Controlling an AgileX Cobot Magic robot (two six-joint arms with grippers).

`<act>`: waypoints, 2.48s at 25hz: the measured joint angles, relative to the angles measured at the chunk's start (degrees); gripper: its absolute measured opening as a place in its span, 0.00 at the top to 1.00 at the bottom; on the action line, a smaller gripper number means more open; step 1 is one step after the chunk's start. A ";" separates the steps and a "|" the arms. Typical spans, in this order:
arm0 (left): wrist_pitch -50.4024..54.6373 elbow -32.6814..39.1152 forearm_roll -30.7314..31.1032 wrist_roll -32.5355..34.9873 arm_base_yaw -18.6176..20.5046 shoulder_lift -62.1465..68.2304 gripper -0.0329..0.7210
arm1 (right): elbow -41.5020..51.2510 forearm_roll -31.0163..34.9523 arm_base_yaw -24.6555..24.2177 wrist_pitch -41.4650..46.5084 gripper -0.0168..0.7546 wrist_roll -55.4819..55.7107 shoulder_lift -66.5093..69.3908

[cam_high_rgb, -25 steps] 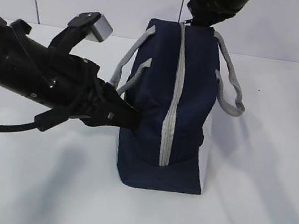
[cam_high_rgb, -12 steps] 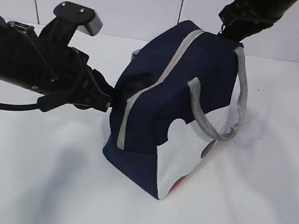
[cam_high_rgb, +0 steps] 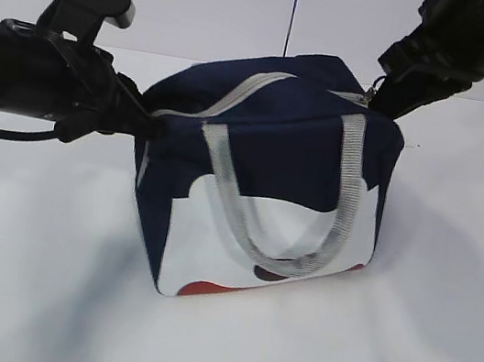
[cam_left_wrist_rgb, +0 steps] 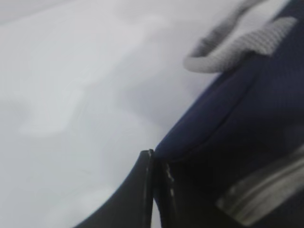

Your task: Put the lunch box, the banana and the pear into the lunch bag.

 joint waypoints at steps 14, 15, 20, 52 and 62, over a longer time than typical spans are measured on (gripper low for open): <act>-7.94 -5.35 10.86 0.19 0.00 1.80 0.98 | 8.06 9.82 0.10 0.34 0.95 2.42 -5.67; -8.05 -5.46 11.15 0.19 0.00 2.21 0.98 | 8.19 9.82 0.10 0.34 0.95 2.52 -5.67; -8.50 -5.54 12.07 0.19 0.00 3.39 0.98 | 8.19 9.82 0.10 0.15 0.95 5.34 -5.67; 26.17 -5.54 33.60 5.22 7.34 -13.73 0.21 | 5.80 10.23 0.10 0.37 0.95 17.14 -5.70; 31.98 -5.54 22.42 27.54 -1.00 -12.97 0.22 | 5.80 10.12 0.10 0.37 0.95 21.11 -5.70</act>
